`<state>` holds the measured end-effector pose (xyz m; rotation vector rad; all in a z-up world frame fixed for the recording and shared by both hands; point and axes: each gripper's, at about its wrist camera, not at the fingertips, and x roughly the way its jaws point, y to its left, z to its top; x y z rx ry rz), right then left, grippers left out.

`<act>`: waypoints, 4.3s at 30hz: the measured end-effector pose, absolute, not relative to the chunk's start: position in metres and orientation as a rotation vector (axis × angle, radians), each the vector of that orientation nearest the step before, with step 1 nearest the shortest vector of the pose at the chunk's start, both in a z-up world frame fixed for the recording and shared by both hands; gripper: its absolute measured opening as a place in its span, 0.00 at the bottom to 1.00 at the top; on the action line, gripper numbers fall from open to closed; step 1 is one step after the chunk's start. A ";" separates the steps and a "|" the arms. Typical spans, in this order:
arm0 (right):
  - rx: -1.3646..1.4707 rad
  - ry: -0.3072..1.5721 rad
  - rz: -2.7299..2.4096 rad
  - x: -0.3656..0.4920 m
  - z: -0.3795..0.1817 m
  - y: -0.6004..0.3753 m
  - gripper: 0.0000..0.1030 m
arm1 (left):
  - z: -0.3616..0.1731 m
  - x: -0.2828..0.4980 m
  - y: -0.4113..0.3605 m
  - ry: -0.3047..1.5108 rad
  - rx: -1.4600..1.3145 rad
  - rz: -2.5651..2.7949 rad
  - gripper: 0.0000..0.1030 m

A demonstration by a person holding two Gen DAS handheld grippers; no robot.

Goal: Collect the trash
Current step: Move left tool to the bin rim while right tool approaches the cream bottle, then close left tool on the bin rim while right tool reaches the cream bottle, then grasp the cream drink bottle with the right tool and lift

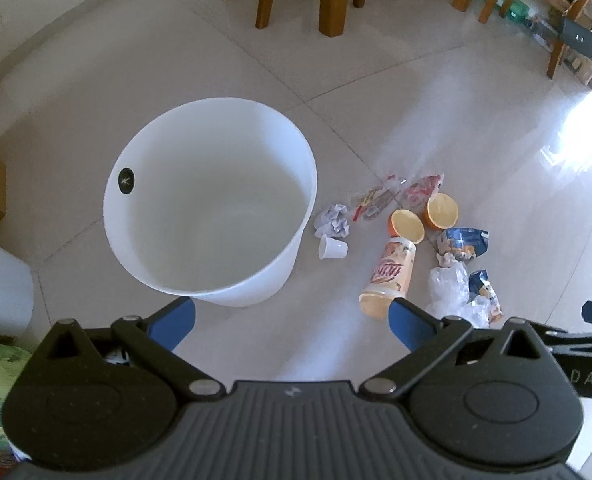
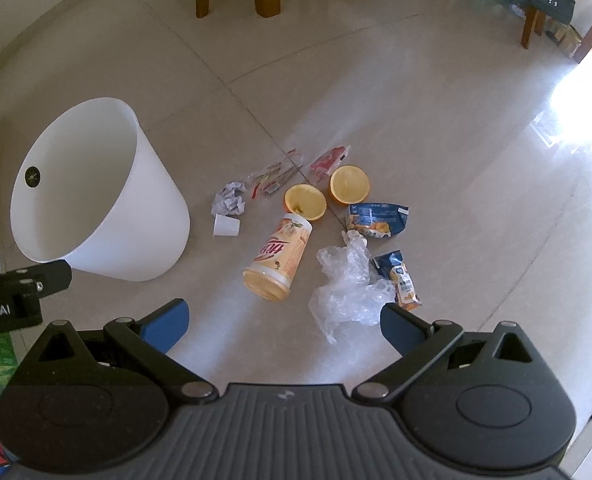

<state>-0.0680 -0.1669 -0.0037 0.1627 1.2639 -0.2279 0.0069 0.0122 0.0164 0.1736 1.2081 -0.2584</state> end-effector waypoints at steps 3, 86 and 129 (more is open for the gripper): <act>0.158 1.264 -0.224 -0.064 -0.007 -0.167 1.00 | 0.011 0.013 0.016 1.211 0.159 -0.270 0.99; 0.044 1.310 -0.094 -0.027 -0.180 -0.224 1.00 | -0.111 0.200 0.133 1.318 0.268 -0.238 0.09; 0.229 1.560 -0.166 0.086 -0.238 -0.227 0.74 | -0.125 0.217 0.140 1.369 0.233 -0.220 0.09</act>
